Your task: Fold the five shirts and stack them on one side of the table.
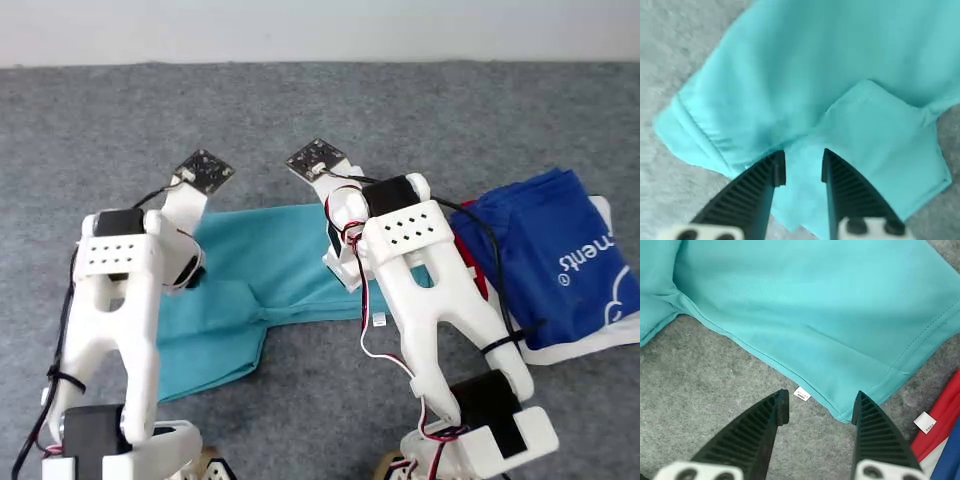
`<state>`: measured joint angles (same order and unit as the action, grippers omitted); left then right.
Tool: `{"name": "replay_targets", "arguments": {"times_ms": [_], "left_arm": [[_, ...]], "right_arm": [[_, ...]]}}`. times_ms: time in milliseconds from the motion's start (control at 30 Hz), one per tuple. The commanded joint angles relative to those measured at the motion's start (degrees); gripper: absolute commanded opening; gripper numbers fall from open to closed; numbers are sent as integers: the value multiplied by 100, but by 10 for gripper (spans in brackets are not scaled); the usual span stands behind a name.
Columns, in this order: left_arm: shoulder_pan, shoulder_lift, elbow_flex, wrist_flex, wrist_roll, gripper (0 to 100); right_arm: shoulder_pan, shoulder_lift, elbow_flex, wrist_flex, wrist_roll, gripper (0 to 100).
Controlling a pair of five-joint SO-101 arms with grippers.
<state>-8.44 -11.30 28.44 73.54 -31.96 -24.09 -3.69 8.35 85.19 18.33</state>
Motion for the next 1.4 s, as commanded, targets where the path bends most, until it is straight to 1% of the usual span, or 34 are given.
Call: {"name": "replay_targets", "arguments": {"times_ms": [0,100,167,233,333,433,500,567,667,900,1100,1200,1367], "left_arm": [[-378,-105,-356,-299,-26,130],[-598,-105,-321,-774,-18,131],[-580,-105,-321,-738,-18,131],[-519,-105,-330,-422,-18,131],[-422,-158,-356,308,35,128],[-457,-167,-382,747,774,127],[-527,-167,-435,1160,1099,127],[-545,-167,-497,1486,1081,127],[-571,-167,-541,1749,1046,127],[-536,-167,-470,1829,1037,126],[-527,-167,-453,1829,1037,126],[-527,-167,-453,1829,1037,126],[-527,-167,-453,1829,1037,126]], "right_arm": [[13,-268,-26,154,26,208],[13,-268,-26,189,26,208],[13,-268,-26,189,26,208],[13,-268,-26,189,26,208],[48,-268,-26,198,44,208],[224,-268,-62,119,53,208],[338,-259,-44,-101,44,208],[374,-215,-18,-215,44,208],[356,-171,211,-347,26,208],[778,-48,1257,-919,26,208],[1200,-4,1521,-1068,70,208],[1385,-4,1688,-1367,79,208],[1455,-4,2171,-1868,378,208]]}}
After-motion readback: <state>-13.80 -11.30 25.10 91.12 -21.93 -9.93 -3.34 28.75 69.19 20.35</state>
